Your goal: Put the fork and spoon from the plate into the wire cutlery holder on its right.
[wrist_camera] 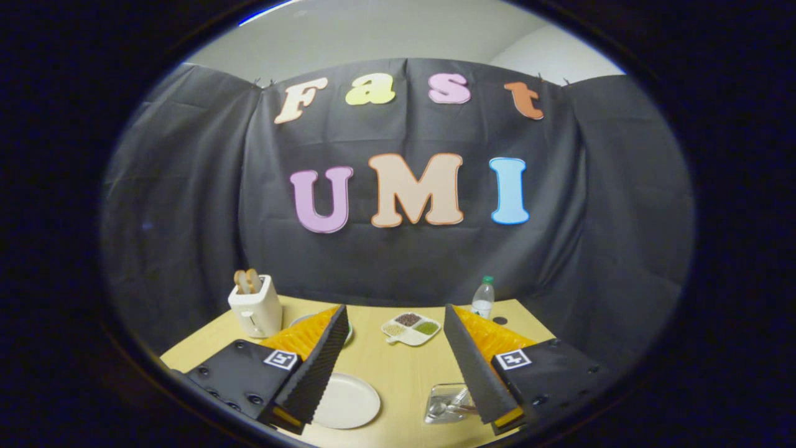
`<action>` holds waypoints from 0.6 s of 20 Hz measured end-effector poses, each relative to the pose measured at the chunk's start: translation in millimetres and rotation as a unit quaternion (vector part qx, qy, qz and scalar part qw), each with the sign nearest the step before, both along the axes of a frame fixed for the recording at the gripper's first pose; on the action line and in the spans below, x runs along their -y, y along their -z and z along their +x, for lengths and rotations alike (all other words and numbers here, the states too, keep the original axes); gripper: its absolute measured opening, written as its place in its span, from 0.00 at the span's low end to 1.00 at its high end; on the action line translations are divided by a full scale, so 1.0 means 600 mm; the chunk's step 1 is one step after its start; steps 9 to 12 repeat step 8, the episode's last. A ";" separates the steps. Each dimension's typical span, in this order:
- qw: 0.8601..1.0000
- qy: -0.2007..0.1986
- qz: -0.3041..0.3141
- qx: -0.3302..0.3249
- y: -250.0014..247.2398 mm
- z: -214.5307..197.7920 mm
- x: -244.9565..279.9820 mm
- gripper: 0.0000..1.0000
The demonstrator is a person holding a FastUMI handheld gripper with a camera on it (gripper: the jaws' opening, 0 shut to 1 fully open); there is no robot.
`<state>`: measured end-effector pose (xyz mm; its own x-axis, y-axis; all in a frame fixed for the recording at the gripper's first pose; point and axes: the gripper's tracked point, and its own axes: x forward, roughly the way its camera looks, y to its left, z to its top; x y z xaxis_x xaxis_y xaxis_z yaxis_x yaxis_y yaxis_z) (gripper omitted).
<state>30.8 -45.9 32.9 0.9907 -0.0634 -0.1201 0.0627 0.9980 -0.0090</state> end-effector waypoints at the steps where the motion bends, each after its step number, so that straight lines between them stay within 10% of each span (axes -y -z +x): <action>1: 1.000 0.000 -0.002 0.004 -0.004 0.000 0.000 0.99; 12: 1.000 0.012 0.001 0.011 -0.008 0.013 0.013 0.99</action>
